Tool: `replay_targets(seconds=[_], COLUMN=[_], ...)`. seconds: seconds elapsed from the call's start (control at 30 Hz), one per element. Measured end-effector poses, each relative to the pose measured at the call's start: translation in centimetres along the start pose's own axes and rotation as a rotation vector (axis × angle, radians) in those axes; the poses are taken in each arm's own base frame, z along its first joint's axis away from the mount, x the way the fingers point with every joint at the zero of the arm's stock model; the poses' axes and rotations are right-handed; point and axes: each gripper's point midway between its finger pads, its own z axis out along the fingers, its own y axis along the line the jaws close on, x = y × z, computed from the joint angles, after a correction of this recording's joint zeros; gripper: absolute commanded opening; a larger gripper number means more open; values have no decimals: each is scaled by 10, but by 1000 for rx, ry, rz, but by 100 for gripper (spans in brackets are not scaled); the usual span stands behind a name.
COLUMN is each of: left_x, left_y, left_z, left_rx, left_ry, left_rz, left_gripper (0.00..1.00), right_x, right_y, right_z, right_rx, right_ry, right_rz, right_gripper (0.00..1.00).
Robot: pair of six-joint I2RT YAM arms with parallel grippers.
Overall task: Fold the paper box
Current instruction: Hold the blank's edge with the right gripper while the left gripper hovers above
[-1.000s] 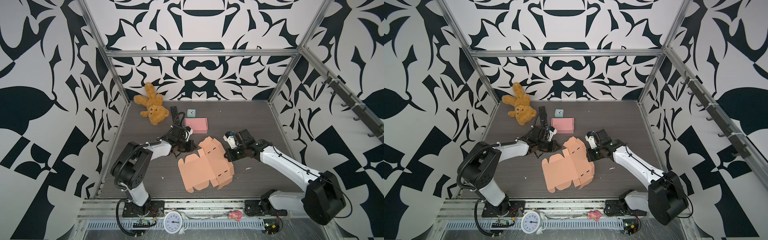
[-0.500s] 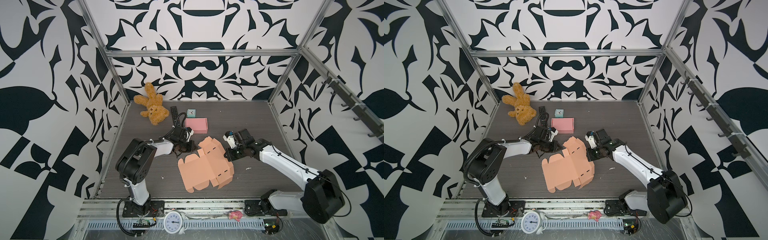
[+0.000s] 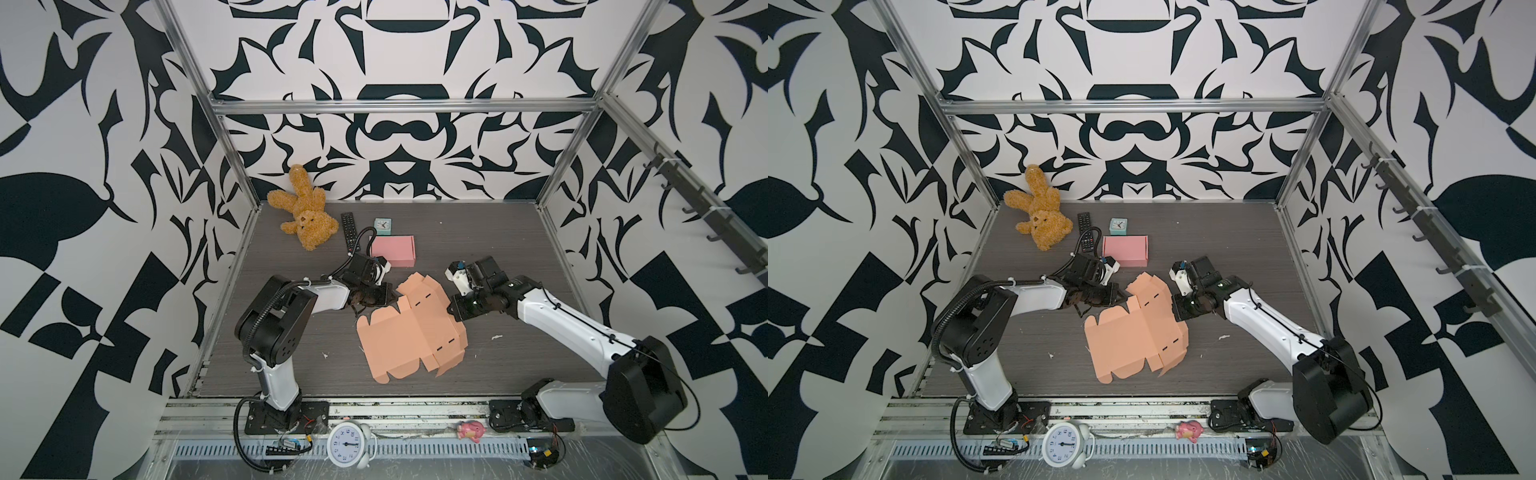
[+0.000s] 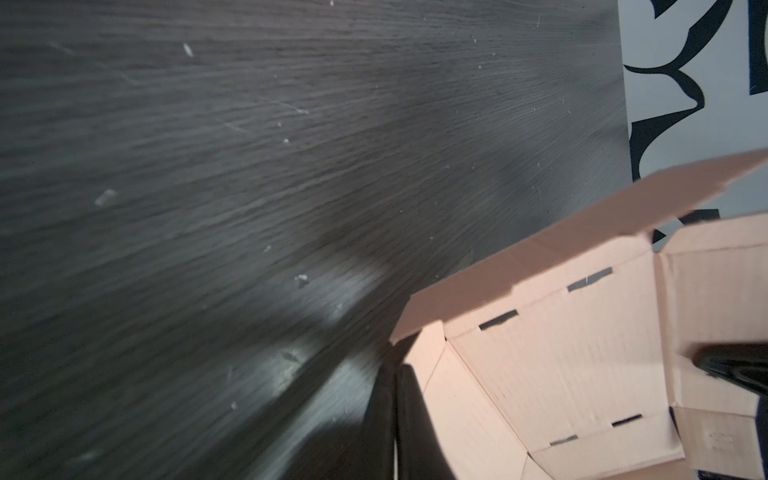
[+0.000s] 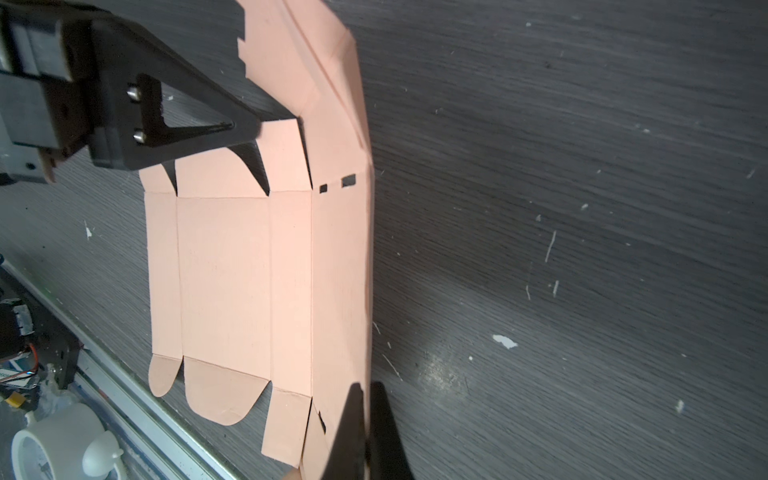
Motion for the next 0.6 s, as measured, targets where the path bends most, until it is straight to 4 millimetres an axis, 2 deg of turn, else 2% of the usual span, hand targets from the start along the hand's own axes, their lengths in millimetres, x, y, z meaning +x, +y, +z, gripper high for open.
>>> replay_targets(seconds=[0.17,0.33,0.5,0.6], left_x=[-1,-5,-8,-10], left_y=[2,7,16,18], left_z=[-1,-4,-8,-9], left_rx=[-2,-8,-17,-19], left_ry=[-3,-13,-26,-32], left_rz=[-4,-19,-37,-39], left_gripper=[7,24,24,21], right_x=[0,0,0,0], right_y=[0,-1,-1,-1], right_z=[0,0,0,0], right_rx=[2,3,6,6], right_ry=[-1,-1,-2,-2], right_rz=[0,-1,-4,-4], right_gripper=[0,0,0,0])
